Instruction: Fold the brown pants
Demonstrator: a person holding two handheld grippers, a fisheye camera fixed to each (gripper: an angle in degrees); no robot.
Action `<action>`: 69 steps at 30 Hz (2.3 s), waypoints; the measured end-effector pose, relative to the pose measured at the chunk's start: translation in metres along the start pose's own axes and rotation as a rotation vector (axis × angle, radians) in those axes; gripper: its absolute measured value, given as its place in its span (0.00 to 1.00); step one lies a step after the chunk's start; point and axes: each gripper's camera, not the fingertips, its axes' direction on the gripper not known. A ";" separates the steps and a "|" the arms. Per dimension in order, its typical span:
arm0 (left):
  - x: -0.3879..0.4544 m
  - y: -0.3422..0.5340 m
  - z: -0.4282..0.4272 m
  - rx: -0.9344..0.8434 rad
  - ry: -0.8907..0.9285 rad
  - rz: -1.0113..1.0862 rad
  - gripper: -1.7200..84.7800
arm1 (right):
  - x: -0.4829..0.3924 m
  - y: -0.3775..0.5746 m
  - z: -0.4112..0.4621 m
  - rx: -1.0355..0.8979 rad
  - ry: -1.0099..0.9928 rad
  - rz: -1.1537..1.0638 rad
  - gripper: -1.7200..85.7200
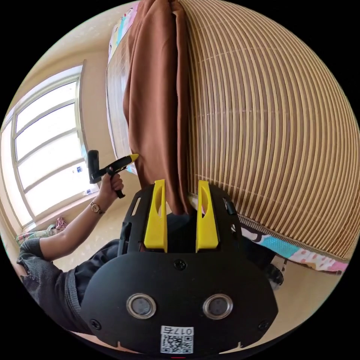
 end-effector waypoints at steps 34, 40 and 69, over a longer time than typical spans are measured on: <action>0.057 -0.066 0.028 -0.114 0.302 -0.068 0.07 | 0.032 -0.040 0.004 0.292 -0.313 0.144 0.09; 0.062 0.007 -0.018 -0.023 0.600 0.122 0.04 | 0.039 0.046 0.002 0.352 -0.723 -0.104 0.06; 0.356 0.372 -0.387 0.581 0.915 1.072 0.06 | -0.352 0.407 -0.223 0.625 -0.353 -1.343 0.04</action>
